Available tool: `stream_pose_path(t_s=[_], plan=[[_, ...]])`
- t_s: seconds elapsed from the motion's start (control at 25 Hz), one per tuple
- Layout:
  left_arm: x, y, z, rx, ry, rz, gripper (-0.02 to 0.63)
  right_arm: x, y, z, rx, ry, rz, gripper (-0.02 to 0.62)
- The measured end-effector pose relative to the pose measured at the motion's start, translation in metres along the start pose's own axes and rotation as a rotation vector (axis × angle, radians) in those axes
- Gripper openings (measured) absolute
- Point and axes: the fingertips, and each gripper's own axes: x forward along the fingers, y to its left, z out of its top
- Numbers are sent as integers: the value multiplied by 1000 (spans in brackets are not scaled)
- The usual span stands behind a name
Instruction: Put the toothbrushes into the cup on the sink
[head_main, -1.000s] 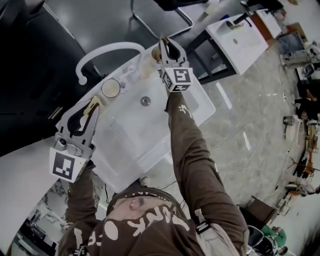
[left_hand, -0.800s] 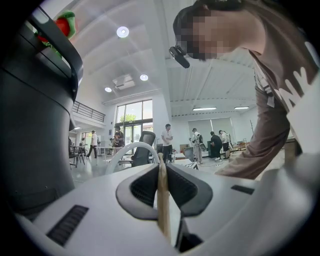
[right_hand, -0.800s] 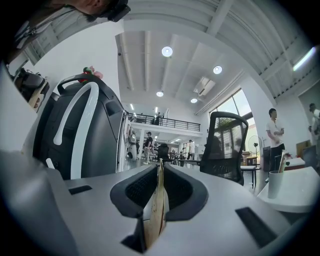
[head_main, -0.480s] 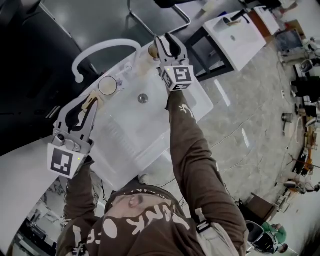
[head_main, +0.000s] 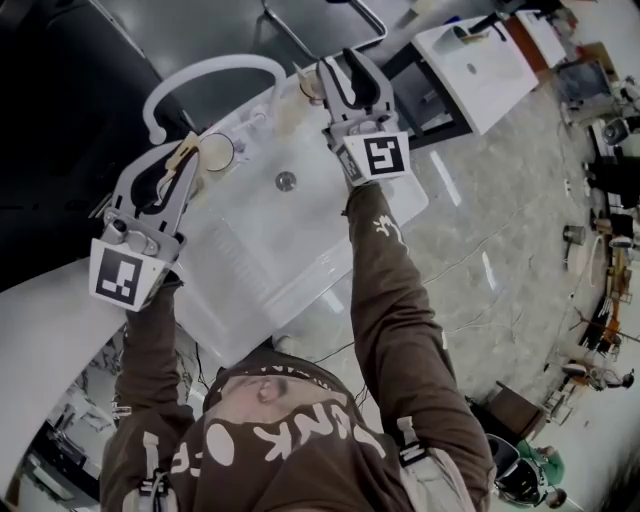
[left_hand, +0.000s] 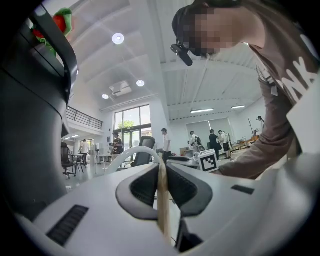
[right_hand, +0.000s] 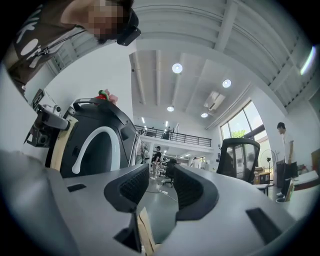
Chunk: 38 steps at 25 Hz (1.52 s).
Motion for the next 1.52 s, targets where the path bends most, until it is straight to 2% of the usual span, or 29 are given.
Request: stream_pose_path(t_s=[0.2, 0.4, 0.88, 1.12, 1.32, 1.4, 1.52], plan=[[24, 5, -26, 45, -11, 3, 43, -12, -4, 4, -22, 7, -6, 138], [37, 9, -68, -6, 35, 17, 41, -23, -6, 7, -57, 16, -13, 124], [51, 7, -131, -3, 106, 5, 39, -50, -9, 5, -79, 40, -10, 123], [54, 9, -121, 39, 102, 11, 44, -59, -6, 10, -89, 56, -26, 123], [47, 1, -91, 86, 71, 8, 122, -71, 0, 26, -68, 16, -26, 123], [43, -4, -81, 97, 65, 8, 129, -77, 5, 29, -74, 33, -23, 126], [35, -12, -62, 122, 50, 7, 135, -85, 19, 47, -72, -16, -8, 137]])
